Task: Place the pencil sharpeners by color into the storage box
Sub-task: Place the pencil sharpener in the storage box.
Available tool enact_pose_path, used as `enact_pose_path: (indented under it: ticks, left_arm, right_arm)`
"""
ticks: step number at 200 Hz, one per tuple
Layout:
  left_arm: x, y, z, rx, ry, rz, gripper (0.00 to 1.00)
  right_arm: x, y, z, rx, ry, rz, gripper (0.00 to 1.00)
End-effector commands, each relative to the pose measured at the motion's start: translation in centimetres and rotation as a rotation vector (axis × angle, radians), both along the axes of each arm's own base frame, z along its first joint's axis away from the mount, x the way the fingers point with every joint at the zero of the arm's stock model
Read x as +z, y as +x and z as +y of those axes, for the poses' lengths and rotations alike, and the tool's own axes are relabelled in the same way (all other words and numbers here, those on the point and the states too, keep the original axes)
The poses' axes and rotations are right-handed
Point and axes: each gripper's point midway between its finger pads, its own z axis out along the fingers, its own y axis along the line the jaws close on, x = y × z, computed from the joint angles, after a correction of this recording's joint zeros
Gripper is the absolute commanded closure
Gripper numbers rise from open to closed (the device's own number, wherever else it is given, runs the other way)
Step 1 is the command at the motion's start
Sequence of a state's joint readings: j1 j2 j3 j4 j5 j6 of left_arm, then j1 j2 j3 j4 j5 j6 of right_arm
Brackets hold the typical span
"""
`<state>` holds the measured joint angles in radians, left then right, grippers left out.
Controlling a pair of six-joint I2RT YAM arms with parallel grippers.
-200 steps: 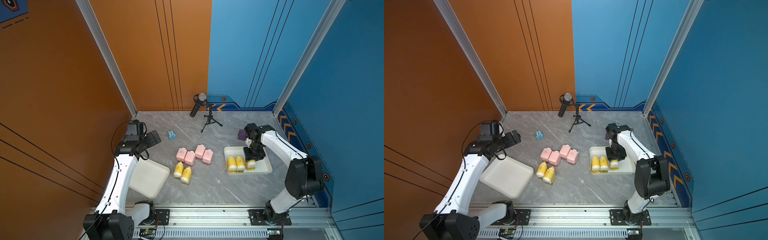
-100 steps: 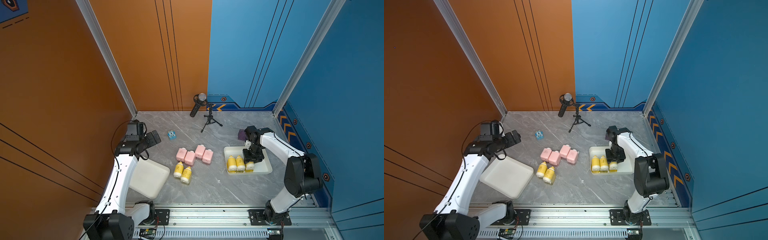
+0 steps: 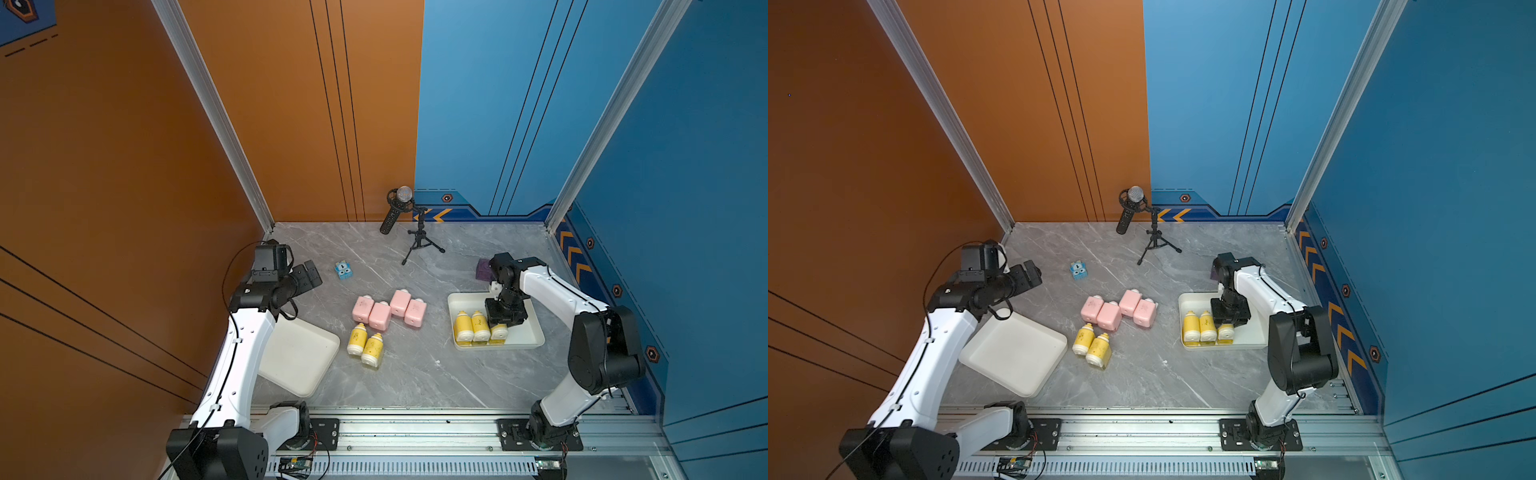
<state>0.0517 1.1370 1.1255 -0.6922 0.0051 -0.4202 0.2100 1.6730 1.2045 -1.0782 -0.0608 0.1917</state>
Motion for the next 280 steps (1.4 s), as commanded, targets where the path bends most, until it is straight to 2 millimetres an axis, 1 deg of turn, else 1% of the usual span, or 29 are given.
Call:
enact_pose_path:
  ticks: [1, 31, 54, 69, 105, 121, 137, 156, 172, 191, 203, 217, 231, 234, 239, 253, 280]
  left_arm:
    - [-0.6, -0.1, -0.2, -0.001, -0.016, 0.011, 0.02]
    - [-0.6, -0.1, -0.2, 0.000, -0.016, 0.011, 0.02]
    - [-0.7, -0.1, -0.2, -0.001, -0.015, 0.013, 0.02]
    - [-0.7, -0.1, -0.2, -0.001, -0.016, 0.012, 0.02]
    - [-0.7, -0.1, -0.1, 0.001, -0.015, 0.013, 0.02]
    - [-0.7, -0.1, -0.1, 0.003, -0.013, 0.012, 0.02]
    - [-0.7, -0.1, -0.1, 0.003, -0.013, 0.014, 0.02]
    - [-0.7, -0.1, 0.0, 0.007, -0.013, 0.012, 0.02]
    - [-0.6, -0.1, 0.1, 0.008, -0.012, 0.009, 0.02]
    - [-0.4, -0.2, 0.2, 0.011, -0.011, 0.001, 0.02]
    - [-0.2, -0.3, 0.3, 0.016, -0.009, -0.005, 0.02]
    - [-0.1, -0.4, 0.3, 0.019, -0.008, -0.010, 0.02]
    - [0.0, -0.4, 0.3, 0.020, -0.008, -0.015, 0.02]
    - [0.0, -0.4, 0.3, 0.021, -0.008, -0.017, 0.02]
    - [0.1, -0.4, 0.4, 0.022, -0.007, -0.019, 0.02]
    - [0.2, -0.6, 0.5, 0.026, 0.002, -0.024, 0.02]
    - [0.5, -0.8, 0.8, 0.041, 0.024, -0.036, 0.02]
  right_arm:
    - [-0.9, -0.8, 0.0, -0.024, 0.005, 0.035, 0.60]
    - [-1.2, -1.1, -0.1, -0.028, 0.002, 0.044, 0.51]
    - [-1.0, -1.0, -0.1, -0.028, 0.002, 0.037, 0.46]
    - [-0.7, -0.9, -0.2, -0.033, 0.001, 0.024, 0.45]
    - [0.5, -0.6, -0.2, -0.045, 0.001, -0.011, 0.37]
    - [1.5, -0.5, -0.4, -0.051, -0.003, -0.034, 0.36]
    - [2.9, -0.4, -0.4, -0.059, -0.002, -0.069, 0.36]
    - [5.4, -0.5, -0.2, -0.063, 0.007, -0.124, 0.35]
    - [7.7, -0.9, 0.2, -0.065, 0.013, -0.170, 0.34]
    - [10.2, -1.9, 1.9, -0.067, 0.029, -0.226, 0.34]
    - [11.2, -2.9, 4.0, -0.071, 0.049, -0.257, 0.34]
    - [12.0, -3.7, 7.1, -0.064, 0.070, -0.321, 0.34]
    - [12.1, -4.2, 10.3, -0.083, 0.104, -0.360, 0.34]
    - [12.0, -4.6, 11.4, -0.069, 0.115, -0.366, 0.34]
    - [11.9, -4.9, 12.6, -0.066, 0.127, -0.373, 0.34]
    - [11.4, -5.4, 15.3, -0.095, 0.147, -0.394, 0.35]
    - [10.9, -6.5, 19.9, -0.115, 0.171, -0.399, 0.35]
